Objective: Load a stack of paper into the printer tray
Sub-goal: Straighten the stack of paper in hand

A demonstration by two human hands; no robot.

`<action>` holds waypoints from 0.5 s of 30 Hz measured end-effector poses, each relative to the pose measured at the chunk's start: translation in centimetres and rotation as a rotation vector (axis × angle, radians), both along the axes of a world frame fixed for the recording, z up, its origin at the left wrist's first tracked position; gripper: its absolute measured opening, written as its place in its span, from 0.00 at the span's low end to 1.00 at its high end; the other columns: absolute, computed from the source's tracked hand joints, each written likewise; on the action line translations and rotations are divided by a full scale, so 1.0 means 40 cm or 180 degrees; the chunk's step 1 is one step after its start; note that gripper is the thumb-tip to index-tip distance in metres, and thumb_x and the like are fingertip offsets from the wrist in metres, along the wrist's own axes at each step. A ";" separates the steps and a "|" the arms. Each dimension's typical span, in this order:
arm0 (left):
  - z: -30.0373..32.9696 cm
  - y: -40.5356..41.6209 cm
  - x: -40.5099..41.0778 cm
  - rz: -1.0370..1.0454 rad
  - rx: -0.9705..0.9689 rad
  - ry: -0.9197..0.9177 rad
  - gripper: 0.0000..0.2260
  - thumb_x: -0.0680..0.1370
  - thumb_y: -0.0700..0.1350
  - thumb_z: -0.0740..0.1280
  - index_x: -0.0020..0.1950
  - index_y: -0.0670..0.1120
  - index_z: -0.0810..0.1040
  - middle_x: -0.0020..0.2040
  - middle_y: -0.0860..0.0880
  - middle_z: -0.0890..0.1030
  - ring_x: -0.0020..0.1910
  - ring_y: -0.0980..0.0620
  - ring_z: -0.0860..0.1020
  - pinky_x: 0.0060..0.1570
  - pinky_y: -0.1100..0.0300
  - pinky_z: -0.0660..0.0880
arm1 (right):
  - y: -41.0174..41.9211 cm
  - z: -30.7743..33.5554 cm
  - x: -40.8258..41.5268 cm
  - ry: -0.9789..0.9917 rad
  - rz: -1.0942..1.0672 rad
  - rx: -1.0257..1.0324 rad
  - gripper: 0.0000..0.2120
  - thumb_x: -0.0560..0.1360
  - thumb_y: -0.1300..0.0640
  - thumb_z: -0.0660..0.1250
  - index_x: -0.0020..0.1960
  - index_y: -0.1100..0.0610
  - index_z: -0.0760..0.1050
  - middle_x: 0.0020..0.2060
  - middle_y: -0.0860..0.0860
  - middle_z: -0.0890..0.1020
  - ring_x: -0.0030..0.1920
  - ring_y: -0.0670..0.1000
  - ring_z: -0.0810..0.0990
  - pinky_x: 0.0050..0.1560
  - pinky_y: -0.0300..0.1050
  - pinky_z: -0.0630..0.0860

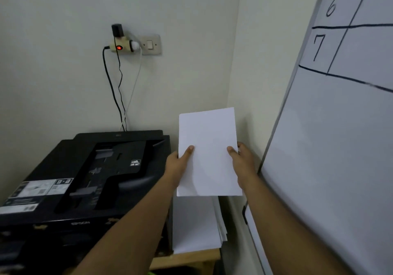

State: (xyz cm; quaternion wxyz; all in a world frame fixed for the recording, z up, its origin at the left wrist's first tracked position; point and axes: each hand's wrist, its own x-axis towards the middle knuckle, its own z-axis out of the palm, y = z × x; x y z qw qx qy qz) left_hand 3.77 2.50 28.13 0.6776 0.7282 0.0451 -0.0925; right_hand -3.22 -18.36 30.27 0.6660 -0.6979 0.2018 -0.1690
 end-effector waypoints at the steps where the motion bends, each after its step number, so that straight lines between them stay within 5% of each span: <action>1: 0.022 0.023 0.005 -0.0033 -0.0020 -0.0040 0.28 0.76 0.64 0.76 0.68 0.45 0.81 0.60 0.48 0.86 0.57 0.45 0.86 0.60 0.45 0.83 | 0.016 0.016 0.000 -0.0072 0.0050 0.0041 0.10 0.87 0.52 0.68 0.66 0.52 0.80 0.59 0.47 0.86 0.59 0.51 0.84 0.60 0.52 0.83; 8: 0.147 0.276 0.036 -0.0354 -0.0199 -0.0338 0.26 0.79 0.60 0.75 0.74 0.51 0.78 0.66 0.48 0.85 0.62 0.44 0.85 0.64 0.39 0.82 | 0.216 0.089 0.049 -0.0455 0.0367 0.0160 0.06 0.87 0.56 0.68 0.63 0.51 0.80 0.55 0.43 0.86 0.55 0.45 0.85 0.49 0.36 0.81; 13: 0.197 0.497 0.066 -0.0125 -0.0186 -0.0543 0.24 0.82 0.57 0.73 0.76 0.52 0.76 0.66 0.50 0.84 0.61 0.47 0.83 0.52 0.50 0.83 | 0.445 0.103 0.110 -0.0545 0.0624 0.0064 0.08 0.87 0.53 0.66 0.65 0.51 0.79 0.59 0.48 0.87 0.59 0.52 0.87 0.61 0.53 0.84; 15: 0.202 0.583 0.078 -0.0075 -0.0153 -0.0584 0.24 0.82 0.57 0.73 0.77 0.53 0.75 0.66 0.50 0.83 0.62 0.46 0.83 0.55 0.48 0.82 | 0.536 0.108 0.133 -0.0578 0.0686 0.0024 0.08 0.87 0.52 0.66 0.65 0.51 0.79 0.59 0.48 0.87 0.60 0.52 0.87 0.64 0.56 0.84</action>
